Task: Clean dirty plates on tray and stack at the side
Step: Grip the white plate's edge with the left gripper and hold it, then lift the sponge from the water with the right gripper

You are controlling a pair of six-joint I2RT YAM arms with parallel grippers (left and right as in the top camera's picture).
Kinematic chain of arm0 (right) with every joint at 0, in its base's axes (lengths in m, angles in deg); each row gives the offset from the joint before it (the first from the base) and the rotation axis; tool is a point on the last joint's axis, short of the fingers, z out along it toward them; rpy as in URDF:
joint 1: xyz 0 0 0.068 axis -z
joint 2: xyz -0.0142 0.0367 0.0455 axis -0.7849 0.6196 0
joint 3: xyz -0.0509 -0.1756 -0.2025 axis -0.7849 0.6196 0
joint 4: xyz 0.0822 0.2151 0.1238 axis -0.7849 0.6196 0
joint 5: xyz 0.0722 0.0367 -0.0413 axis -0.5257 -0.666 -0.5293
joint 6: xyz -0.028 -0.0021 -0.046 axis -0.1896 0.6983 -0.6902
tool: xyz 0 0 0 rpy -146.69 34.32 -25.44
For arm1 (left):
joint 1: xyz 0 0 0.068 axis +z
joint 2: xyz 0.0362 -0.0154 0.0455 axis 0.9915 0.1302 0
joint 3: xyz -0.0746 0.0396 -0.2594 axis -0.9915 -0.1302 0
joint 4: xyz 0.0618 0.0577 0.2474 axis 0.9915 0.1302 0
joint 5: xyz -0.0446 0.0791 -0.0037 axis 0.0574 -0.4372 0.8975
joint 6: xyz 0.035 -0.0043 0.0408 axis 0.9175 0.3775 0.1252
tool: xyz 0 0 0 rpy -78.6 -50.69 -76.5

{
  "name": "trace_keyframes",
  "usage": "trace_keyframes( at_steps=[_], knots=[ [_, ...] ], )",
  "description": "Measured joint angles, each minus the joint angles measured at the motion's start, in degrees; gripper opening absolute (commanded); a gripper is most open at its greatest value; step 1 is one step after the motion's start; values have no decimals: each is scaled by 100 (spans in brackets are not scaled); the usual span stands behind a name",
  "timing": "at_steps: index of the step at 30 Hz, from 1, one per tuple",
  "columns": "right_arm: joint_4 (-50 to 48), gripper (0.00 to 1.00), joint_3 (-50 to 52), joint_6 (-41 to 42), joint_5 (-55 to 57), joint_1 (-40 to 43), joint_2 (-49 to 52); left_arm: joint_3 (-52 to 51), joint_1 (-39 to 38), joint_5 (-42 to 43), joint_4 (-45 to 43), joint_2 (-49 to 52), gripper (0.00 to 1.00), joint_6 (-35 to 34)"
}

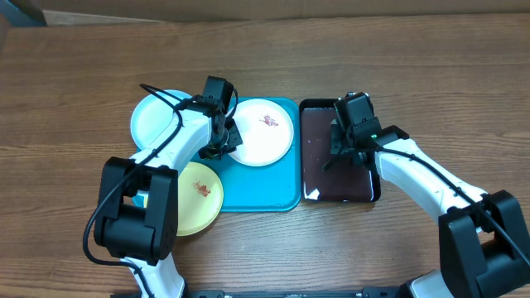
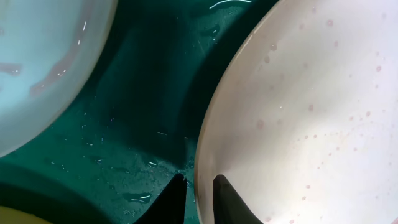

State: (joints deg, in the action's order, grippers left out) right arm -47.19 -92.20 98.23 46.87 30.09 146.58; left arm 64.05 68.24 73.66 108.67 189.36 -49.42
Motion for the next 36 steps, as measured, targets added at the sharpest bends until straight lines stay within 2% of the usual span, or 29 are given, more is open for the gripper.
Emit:
trace_keyframes(
  at_steps=[8, 10, 11, 19, 23, 32, 36],
  knots=[
    [0, 4, 0, 0, 0, 0, 0, 0, 0, 0, -2, 0, 16, 0],
    [-2, 4, 0, 0, 2, 0, 0, 0, 0, 0, -11, 0, 5, -11],
    [-4, 4, 0, -2, 2, 0, 0, 0, 0, 0, -15, 0, 4, -28],
    [-98, 4, -2, -7, 2, 0, 0, 0, 0, 7, -31, 0, 4, -17],
    [400, 4, -50, -186, 2, 0, -125, 0, 0, 22, -50, 0, 4, -17],
    [1438, 4, -684, -396, -175, 0, -1517, 0, 0, 46, -70, 0, 4, -15],
    [1537, 4, -710, -415, -350, 0, -1683, 0, 0, 44, -74, 0, 4, -9]
  ],
)
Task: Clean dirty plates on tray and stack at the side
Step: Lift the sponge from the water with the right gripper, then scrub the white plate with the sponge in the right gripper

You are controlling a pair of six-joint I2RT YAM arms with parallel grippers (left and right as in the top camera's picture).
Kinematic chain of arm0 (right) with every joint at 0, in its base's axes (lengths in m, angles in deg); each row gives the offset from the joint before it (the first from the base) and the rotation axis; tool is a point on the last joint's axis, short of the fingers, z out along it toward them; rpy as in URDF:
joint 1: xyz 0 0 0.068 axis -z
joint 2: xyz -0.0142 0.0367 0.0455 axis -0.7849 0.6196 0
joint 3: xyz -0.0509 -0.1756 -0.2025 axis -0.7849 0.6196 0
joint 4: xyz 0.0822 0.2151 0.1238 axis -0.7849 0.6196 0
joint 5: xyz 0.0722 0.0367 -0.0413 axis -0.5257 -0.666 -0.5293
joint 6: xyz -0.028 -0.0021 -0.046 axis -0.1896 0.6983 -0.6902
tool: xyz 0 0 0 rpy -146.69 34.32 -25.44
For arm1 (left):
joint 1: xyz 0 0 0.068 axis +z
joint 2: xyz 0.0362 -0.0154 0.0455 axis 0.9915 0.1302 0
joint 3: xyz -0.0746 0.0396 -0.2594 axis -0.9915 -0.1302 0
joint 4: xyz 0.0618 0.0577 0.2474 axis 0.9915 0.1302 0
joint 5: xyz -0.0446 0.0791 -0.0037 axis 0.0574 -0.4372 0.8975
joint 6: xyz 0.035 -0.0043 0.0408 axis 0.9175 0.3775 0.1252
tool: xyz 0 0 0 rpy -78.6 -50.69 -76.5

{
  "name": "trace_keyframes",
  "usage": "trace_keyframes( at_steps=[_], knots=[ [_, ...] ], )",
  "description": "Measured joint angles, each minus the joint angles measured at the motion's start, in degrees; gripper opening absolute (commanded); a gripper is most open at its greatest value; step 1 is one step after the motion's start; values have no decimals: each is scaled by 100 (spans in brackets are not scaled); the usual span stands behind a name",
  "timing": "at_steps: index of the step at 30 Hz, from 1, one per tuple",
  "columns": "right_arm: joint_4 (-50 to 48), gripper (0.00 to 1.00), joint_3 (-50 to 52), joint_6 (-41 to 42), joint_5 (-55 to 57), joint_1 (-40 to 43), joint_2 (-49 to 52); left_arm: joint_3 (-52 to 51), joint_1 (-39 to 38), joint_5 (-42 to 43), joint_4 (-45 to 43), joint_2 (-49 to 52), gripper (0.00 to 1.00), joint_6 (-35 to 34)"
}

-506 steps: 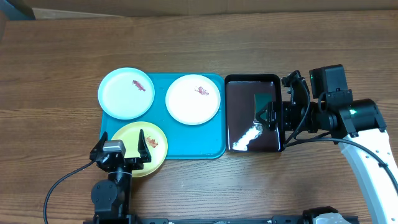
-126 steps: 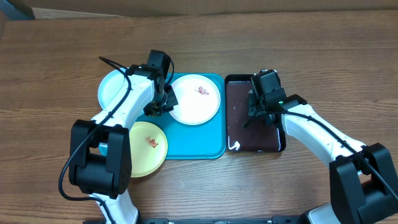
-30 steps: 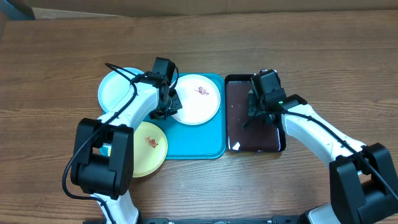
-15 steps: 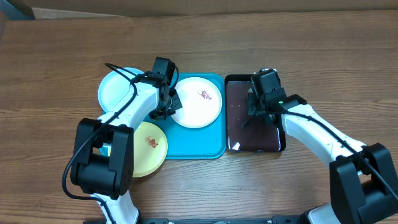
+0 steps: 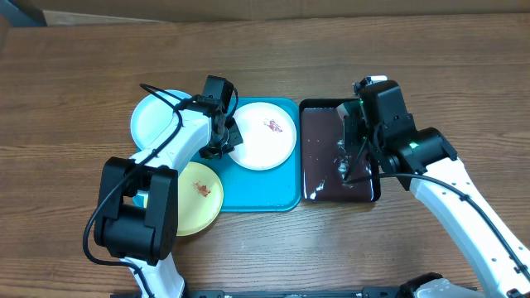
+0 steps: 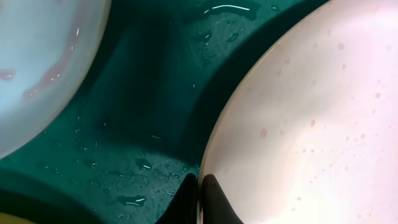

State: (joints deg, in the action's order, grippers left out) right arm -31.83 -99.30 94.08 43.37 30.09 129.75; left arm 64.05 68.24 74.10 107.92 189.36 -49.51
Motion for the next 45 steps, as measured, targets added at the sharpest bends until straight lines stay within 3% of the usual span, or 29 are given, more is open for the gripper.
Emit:
trace_keyframes(
  at_steps=[9, 11, 16, 22, 30, 34, 40, 45],
  knots=[
    [-142, 4, 131, -59, -37, 0, 1047, 0, 0, 2, -7, 0, 4, 146],
    [236, 4, 114, -83, -44, 0, 1215, 0, 0, 2, -9, 0, 4, 166],
    [1349, 4, -511, -131, -50, -22, 1165, 0, 0, 0, -7, 0, 4, 208],
    [1397, 4, -946, -144, -55, -22, 562, 0, 0, 0, -15, 0, 4, 208],
    [-376, 4, 450, -133, -61, -22, 555, -11, 0, -2, -48, 0, 4, 208],
    [-428, 3, 782, -105, -98, -22, 669, -15, 0, -2, -50, 0, 4, 210],
    [492, 4, -487, -205, -494, -22, 688, -22, 0, -2, -72, 0, 4, 210],
    [560, 4, -1659, -280, -1014, -22, 643, -22, 0, -2, -76, 0, 4, 232]
  ],
)
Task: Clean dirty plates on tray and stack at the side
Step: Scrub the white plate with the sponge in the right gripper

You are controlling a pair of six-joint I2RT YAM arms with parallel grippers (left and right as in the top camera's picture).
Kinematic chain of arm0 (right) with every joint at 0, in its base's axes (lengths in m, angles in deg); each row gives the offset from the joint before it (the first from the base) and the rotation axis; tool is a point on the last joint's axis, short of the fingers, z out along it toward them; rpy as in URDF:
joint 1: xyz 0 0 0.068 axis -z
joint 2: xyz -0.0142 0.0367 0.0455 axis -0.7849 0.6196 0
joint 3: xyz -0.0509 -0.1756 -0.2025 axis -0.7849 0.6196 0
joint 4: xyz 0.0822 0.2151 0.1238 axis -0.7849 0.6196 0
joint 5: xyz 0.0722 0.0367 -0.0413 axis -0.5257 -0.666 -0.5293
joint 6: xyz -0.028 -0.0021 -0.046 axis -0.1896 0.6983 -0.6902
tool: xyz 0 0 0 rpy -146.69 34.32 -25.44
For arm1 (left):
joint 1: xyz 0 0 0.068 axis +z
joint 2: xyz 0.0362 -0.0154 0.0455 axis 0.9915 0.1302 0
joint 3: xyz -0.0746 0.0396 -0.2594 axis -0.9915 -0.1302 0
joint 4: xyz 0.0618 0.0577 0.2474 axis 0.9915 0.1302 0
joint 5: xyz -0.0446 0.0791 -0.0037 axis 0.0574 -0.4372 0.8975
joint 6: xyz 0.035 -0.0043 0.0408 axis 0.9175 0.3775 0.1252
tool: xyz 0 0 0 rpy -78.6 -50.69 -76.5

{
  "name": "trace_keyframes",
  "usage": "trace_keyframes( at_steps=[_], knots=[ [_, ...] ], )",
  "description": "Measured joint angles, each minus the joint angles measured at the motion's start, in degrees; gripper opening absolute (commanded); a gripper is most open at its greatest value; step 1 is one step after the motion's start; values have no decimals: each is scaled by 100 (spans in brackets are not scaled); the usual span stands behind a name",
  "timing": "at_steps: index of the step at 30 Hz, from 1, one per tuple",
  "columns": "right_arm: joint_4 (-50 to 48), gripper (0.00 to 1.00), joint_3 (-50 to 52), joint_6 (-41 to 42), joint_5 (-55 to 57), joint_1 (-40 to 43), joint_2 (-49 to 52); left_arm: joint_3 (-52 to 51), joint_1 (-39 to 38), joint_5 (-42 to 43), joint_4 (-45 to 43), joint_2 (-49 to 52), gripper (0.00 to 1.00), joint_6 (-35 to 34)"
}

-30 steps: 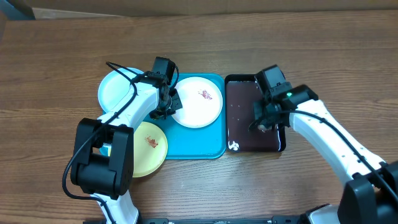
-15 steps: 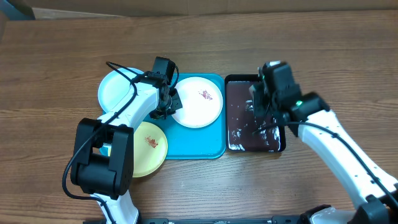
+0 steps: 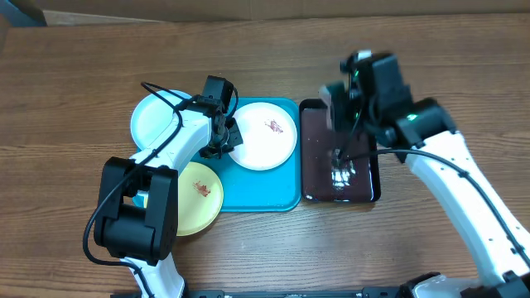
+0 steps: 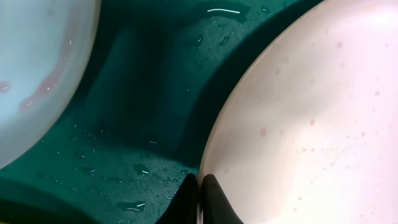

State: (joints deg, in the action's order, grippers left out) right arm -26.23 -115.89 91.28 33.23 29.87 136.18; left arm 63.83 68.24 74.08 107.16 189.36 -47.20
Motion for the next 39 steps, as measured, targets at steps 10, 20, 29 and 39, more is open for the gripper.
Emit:
trace_keyframes(
  at_steps=[10, 20, 29, 39],
  knots=[
    [-402, 4, -72, -50, -426, -592, 922, -2, 0, 0, -15, 0, 4, 61],
    [-1731, 3, -57, -358, 531, -1329, 2295, -4, 0, 0, -15, 0, 4, 63],
    [-2282, 4, -59, -590, 748, -1307, 3036, -7, 0, 2, -17, 0, 4, 81],
    [-2597, 4, -59, -699, 968, -1311, 3497, -9, 0, 2, -20, 0, 4, 83]
  ],
)
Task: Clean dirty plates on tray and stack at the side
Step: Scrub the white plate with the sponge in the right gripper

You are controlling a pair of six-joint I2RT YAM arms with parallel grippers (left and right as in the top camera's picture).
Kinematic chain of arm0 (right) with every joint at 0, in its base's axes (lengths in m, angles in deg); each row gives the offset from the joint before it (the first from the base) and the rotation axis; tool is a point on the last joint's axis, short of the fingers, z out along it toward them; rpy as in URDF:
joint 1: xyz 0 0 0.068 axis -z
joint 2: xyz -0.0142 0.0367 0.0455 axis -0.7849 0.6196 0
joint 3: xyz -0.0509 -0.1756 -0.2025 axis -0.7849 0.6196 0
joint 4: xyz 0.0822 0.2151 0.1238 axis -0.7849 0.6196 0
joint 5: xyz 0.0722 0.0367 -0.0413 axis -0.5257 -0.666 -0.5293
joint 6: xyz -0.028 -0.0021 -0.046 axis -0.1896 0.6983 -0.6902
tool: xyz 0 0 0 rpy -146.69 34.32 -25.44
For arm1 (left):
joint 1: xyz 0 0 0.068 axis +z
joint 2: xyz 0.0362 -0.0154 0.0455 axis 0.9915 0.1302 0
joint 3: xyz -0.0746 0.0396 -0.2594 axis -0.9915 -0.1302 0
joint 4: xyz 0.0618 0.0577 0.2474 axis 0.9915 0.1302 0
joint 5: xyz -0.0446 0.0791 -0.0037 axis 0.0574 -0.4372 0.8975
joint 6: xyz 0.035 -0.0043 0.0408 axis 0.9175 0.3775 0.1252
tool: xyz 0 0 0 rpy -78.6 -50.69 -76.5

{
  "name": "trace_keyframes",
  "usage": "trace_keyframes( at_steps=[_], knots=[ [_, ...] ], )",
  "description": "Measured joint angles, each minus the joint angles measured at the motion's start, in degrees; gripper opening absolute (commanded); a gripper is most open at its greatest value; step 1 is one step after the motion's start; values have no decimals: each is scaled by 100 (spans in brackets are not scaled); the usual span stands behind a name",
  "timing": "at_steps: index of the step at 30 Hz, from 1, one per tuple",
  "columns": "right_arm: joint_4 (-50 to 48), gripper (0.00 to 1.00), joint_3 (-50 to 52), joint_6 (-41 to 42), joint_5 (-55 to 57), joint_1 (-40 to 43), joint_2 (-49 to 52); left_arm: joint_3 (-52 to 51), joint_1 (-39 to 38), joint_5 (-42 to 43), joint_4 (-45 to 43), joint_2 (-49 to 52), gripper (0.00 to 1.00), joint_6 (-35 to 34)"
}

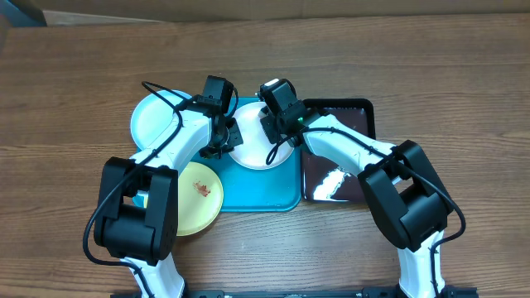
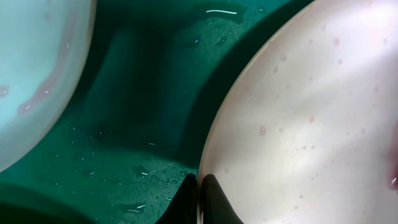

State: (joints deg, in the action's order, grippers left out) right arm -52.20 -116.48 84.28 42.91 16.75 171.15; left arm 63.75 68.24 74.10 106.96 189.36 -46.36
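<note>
A white plate (image 1: 250,147) with faint reddish specks (image 2: 298,124) lies on the teal tray (image 1: 265,192). My left gripper (image 1: 224,141) (image 2: 199,182) is shut on its left rim, one finger under and one on top. My right gripper (image 1: 280,128) hangs low over the plate's far right part and covers the stain there. From above, its jaws are hidden. A pale blue plate (image 1: 153,116) (image 2: 31,68) sits left of the tray. A yellow plate (image 1: 200,192) with a red stain lies at the tray's front left corner.
A dark basin of liquid (image 1: 339,170) stands right of the tray, and my right arm crosses its far left corner. Water drops lie on the tray floor (image 2: 143,155). Bare wooden table (image 1: 74,74) surrounds everything.
My right gripper has moved left, from high above the dark basin to low over the white plate. My left gripper still pinches the plate's rim in the same spot.
At first my left fingers stood apart astride the white plate's rim, and my right gripper was down in the basin. Then the left was shut on the rim and the right was above the basin. It was higher later, and now it is over the plate.
</note>
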Motion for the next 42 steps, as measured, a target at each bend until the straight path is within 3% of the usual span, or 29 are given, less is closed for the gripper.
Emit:
trace_keyframes(
  at_steps=[4, 28, 42],
  knots=[
    [-11, 12, -7, -33, 37, -2, 42, 0, 0, 0, 0, 0, 4, 0],
    [157, 6, -50, -83, 24, 9, 61, 0, 0, 0, 2, 0, 4, 20],
    [450, 6, -103, 402, -1014, 92, 72, -11, 2, -114, 55, 0, 4, 42]
  ],
)
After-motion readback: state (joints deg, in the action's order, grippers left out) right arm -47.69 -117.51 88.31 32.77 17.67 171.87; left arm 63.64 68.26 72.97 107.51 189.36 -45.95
